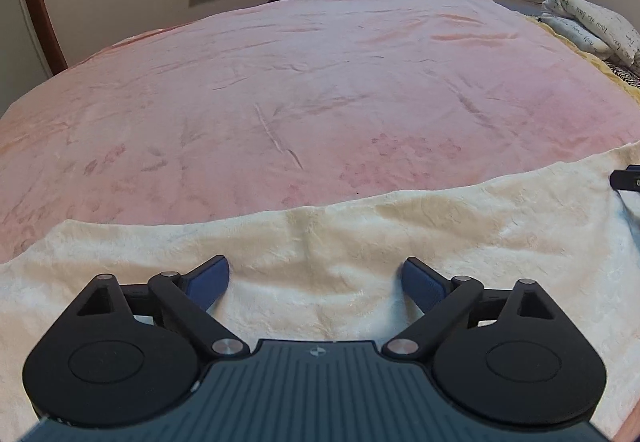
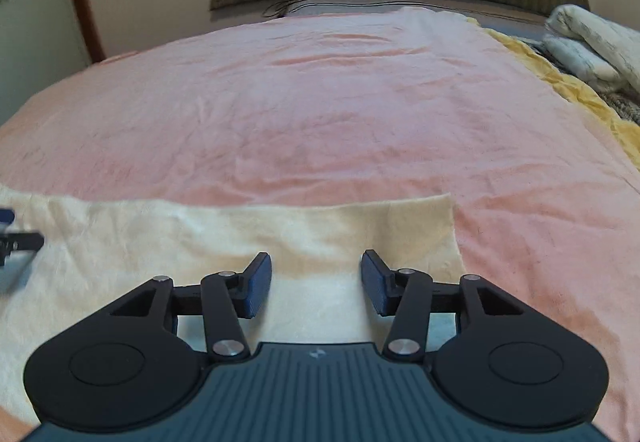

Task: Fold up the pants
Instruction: 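Grasp the folded pants corner with the right gripper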

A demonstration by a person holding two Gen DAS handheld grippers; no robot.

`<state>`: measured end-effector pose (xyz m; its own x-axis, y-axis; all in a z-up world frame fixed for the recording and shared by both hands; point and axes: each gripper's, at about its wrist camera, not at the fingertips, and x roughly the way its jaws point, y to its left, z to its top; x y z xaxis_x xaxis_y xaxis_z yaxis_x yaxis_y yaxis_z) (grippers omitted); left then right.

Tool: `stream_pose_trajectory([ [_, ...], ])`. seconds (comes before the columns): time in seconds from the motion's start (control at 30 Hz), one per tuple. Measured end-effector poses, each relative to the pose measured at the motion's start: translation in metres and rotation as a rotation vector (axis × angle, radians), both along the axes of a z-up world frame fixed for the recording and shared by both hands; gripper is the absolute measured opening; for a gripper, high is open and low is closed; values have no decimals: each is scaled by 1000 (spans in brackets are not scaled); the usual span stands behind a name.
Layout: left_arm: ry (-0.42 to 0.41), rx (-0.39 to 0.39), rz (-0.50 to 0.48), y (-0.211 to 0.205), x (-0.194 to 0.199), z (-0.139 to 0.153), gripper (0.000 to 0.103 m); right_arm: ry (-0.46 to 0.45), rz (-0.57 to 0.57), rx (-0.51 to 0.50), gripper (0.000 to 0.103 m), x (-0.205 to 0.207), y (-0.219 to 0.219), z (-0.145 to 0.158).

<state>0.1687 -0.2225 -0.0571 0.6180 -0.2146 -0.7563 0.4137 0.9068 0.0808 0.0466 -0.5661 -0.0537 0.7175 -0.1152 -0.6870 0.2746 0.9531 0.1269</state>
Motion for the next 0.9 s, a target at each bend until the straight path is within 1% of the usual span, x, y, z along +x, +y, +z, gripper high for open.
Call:
stream_pose_trajectory([
  [0.03, -4, -16, -1, 5, -3, 5, 87, -8, -38, -15, 50, 2, 2, 5],
  [0.07, -15, -21, -7, 10, -7, 9, 88, -26, -16, -48, 51, 1, 12, 12],
  [0.1, -31, -13, -9, 16, -11, 11, 88, -33, 28, -59, 51, -1, 23, 18],
  [0.17, -27, 17, 9, 25, -12, 9, 88, -42, 165, -31, 51, -6, 54, 27],
  [0.2, -2, 25, 27, 30, -10, 7, 88, -40, 231, -15, 51, -8, 67, 29],
  [0.23, 26, 12, 40, 37, -7, 5, 88, -27, 311, -4, 51, -7, 86, 31],
  [0.27, 39, -2, 52, 41, -4, 4, 88, -14, 373, -6, 51, -5, 102, 31],
  [0.33, 30, 11, 73, 42, 4, 3, 87, 37, 516, -24, 49, 7, 137, 27],
  [0.37, 17, 15, 76, 39, 8, 2, 88, 71, 572, -60, 49, 17, 155, 21],
  [0.4, 6, 23, 81, 36, 13, 0, 89, 93, 589, -106, 51, 27, 166, 16],
  [0.43, -9, 31, 90, 32, 18, -4, 92, 82, 595, -132, 53, 35, 177, 14],
  [0.47, -42, 36, 104, 28, 23, -7, 99, 85, 588, -115, 53, 48, 178, 14],
  [0.5, -75, 48, 104, 25, 26, -8, 102, 78, 578, -112, 53, 62, 176, 14],
  [0.53, -93, 48, 97, 24, 27, -8, 101, 74, 561, -106, 53, 73, 174, 13],
  [0.57, -87, 45, 94, 24, 28, -6, 97, 63, 539, -77, 53, 80, 171, 14],
  [0.6, -65, 23, 94, 29, 26, -2, 93, 64, 521, -65, 53, 83, 170, 16],
  [0.63, -53, 3, 86, 33, 22, 2, 87, 60, 506, -86, 53, 79, 172, 20],
  [0.7, -40, -14, 69, 43, 8, 9, 89, 44, 522, -153, 54, 59, 184, 27],
  [0.77, -5, -43, 58, 48, -1, 9, 93, 45, 579, -132, 54, 39, 187, 30],
  [0.83, 37, -39, 67, 44, -1, 0, 97, 81, 584, -131, 56, 33, 188, 20],
  [0.87, 18, -17, 67, 37, -1, -5, 102, 77, 564, -124, 69, 36, 186, 12],
  [0.9, -10, 3, 68, 33, -2, -7, 102, 54, 534, -91, 78, 39, 178, 9],
])
